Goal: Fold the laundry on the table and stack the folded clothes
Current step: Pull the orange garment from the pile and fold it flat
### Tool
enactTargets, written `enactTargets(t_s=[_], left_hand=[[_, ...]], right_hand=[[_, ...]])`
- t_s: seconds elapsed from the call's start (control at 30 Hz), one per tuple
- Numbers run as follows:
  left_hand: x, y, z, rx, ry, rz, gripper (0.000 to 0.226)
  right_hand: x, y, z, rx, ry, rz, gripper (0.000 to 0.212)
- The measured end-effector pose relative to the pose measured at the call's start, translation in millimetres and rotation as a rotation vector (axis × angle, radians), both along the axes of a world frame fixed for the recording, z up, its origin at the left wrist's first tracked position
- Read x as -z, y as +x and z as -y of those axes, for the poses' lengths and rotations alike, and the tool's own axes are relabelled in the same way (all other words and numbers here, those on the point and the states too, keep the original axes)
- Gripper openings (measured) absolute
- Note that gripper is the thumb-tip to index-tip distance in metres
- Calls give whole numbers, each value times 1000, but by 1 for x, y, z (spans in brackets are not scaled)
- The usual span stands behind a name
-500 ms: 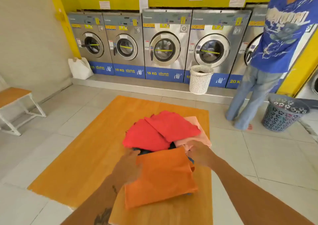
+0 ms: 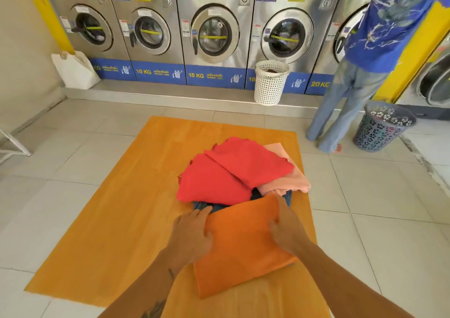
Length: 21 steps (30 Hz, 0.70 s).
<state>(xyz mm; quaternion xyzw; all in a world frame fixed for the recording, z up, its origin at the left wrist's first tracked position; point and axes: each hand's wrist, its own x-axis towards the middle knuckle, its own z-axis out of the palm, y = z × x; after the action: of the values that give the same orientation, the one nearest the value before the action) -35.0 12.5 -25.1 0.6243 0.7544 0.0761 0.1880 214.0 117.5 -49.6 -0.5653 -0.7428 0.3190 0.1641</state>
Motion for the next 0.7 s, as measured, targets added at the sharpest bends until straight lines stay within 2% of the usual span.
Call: enactTargets(t_s=[0.13, 0.23, 0.3, 0.4, 0.5, 0.6, 0.7], left_hand=[[2, -15, -10, 89, 91, 103, 56], [2, -28, -14, 154, 142, 213, 50], [1, -36, -16, 191, 162, 264, 47], [0, -45, -17, 211, 170, 334, 47], [3, -53, -14, 153, 58, 462, 57], [6, -55, -4, 119, -54, 511, 65], [2, -48, 5, 103, 36, 583, 66]], right_hand=[[-11, -8, -2, -39, -68, 108, 85], [-13, -12, 6, -20, -52, 198, 72], [-11, -14, 16, 12, -50, 167, 60], [-11, -18, 32, 87, -39, 60, 54], [-15, -17, 39, 136, -12, 48, 51], [-20, -16, 48, 16, -19, 170, 53], [-23, -16, 54, -69, 10, 311, 56]])
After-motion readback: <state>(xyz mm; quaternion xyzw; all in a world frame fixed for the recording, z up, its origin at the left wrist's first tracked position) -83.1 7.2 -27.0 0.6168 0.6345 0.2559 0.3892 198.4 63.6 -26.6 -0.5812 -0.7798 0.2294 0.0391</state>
